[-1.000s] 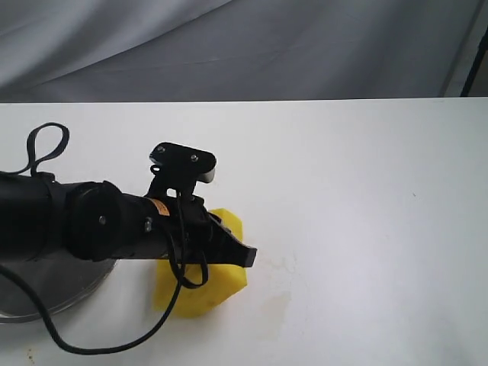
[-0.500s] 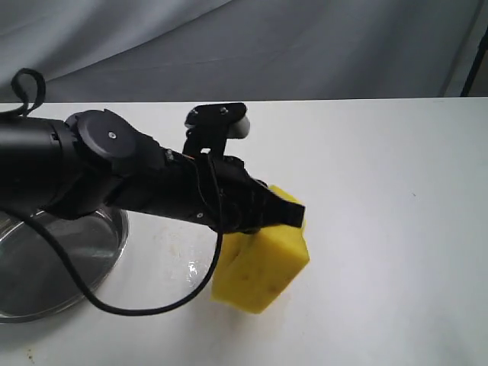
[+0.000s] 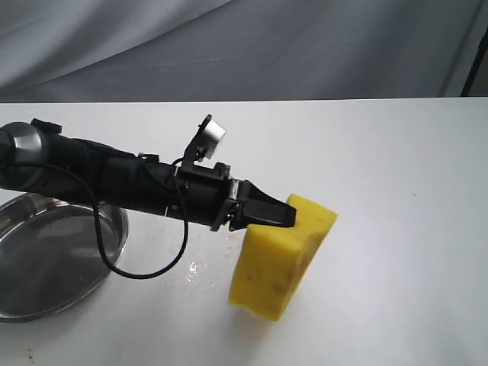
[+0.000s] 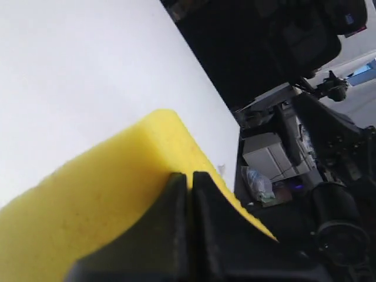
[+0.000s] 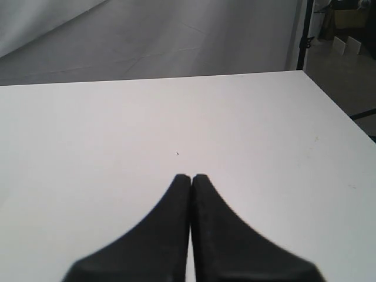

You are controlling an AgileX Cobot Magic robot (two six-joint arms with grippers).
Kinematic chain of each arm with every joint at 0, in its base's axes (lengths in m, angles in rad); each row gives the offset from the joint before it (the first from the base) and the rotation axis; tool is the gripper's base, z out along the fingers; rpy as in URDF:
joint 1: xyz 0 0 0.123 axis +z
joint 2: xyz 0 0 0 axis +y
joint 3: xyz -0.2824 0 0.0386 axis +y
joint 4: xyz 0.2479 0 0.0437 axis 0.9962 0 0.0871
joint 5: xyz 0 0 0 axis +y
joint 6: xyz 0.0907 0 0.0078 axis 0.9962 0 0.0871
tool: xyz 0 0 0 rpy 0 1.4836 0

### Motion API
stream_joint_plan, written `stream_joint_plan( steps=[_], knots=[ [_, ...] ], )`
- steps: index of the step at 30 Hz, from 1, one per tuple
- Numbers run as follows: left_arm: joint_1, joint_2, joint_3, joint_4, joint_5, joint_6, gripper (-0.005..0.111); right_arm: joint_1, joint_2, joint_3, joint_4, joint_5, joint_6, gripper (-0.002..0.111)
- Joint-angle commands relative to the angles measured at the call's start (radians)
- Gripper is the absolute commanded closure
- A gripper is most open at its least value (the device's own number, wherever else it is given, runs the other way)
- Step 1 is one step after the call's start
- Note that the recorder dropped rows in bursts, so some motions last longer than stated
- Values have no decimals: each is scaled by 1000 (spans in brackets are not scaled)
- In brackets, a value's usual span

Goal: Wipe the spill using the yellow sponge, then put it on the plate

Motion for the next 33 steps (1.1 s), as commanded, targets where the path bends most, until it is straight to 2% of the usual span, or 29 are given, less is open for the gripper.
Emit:
stream_joint_plan(
  steps=[1, 5, 9, 15, 20, 24, 27, 30, 32, 33],
  knots=[
    [56, 7, -4, 101, -43, 62, 107, 2, -4, 4, -7, -1, 3, 108],
    [63, 7, -4, 196, -128, 68, 104, 2, -4, 4, -7, -1, 3, 108],
    [55, 7, -4, 257, -195, 68, 97, 2, -4, 4, -7, -1, 3, 108],
    [55, 7, -4, 259, -302, 65, 66, 2, -4, 4, -7, -1, 3, 108],
    [55, 4, -23, 258, -313, 65, 35, 2, -4, 4, -7, -1, 3, 108],
    [55, 4, -47, 258, -305, 65, 22, 2, -4, 4, -7, -1, 3, 108],
    [55, 4, -72, 278, -320, 59, 24, 2, -4, 4, -7, -1, 3, 108],
    [55, 4, -104, 360, -320, 7, 36, 2, -4, 4, -7, -1, 3, 108],
    [55, 4, -131, 491, -322, -51, 55, 2, -4, 4, -7, -1, 3, 108],
    [55, 4, -144, 564, -320, -77, 68, 2, -4, 4, -7, -1, 3, 108]
  ],
)
